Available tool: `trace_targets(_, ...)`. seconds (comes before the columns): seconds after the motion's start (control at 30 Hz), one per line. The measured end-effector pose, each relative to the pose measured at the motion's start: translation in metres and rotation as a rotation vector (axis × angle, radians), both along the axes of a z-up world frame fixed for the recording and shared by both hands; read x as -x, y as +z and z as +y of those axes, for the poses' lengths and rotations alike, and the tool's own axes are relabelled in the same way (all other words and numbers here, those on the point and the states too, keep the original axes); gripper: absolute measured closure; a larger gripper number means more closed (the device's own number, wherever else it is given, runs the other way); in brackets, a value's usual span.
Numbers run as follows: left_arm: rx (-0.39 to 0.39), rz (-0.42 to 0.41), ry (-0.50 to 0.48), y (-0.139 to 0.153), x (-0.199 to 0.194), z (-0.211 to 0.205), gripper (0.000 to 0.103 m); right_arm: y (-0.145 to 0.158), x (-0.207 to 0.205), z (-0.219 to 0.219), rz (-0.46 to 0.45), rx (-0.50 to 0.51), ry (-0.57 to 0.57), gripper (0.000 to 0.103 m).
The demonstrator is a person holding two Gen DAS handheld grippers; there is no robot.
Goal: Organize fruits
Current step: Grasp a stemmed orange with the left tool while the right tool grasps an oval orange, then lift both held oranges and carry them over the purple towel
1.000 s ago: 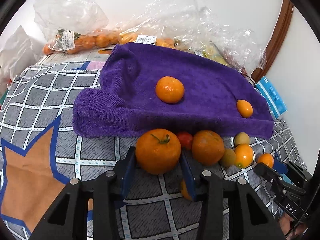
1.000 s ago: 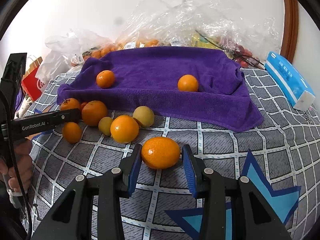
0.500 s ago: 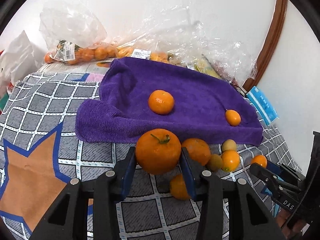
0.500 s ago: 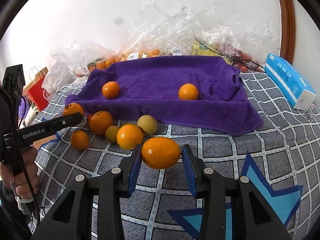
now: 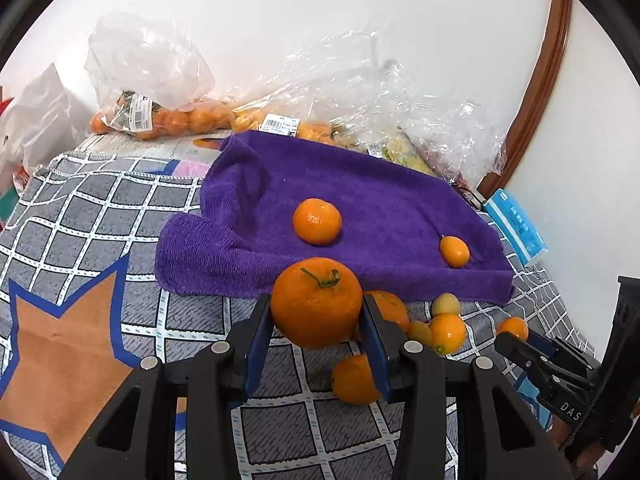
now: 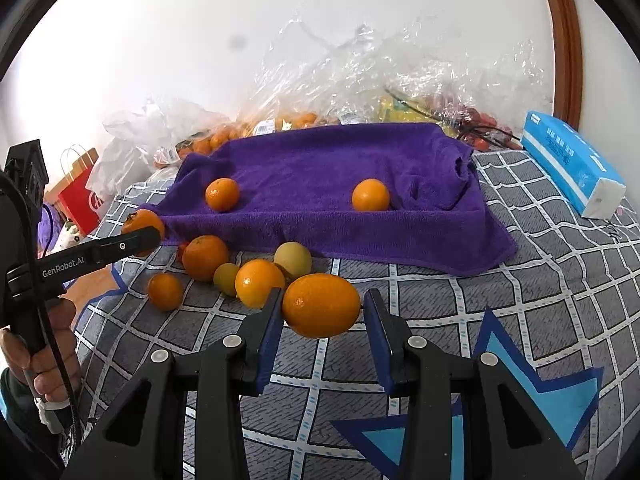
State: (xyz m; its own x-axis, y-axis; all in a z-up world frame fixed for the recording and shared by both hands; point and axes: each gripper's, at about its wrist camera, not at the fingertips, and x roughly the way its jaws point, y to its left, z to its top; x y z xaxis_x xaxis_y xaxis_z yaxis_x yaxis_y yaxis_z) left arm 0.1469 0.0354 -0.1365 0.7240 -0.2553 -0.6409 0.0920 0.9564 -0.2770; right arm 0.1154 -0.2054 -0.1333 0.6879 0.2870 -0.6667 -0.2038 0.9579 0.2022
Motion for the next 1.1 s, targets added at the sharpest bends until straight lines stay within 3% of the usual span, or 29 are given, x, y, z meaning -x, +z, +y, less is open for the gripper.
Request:
trace_targets(0.53,-0.018,-0.05,0.001,0.007,0.006,-0.003,0.062,0.007,0.006,-0.006,-0.035,-0.017,-0.029,0.063)
trace_targets(0.77,-0.01,-0.083,0.004,0.021,0.013,0.0,0.062,0.035,0.009,-0.007,-0.078,0.006,-0.047,0.063)
trace_targets(1.1,0.012,-0.145,0.005,0.068,0.03,0.008,0.062,0.08,0.005,-0.002,-0.168,0.079,-0.046,0.063)
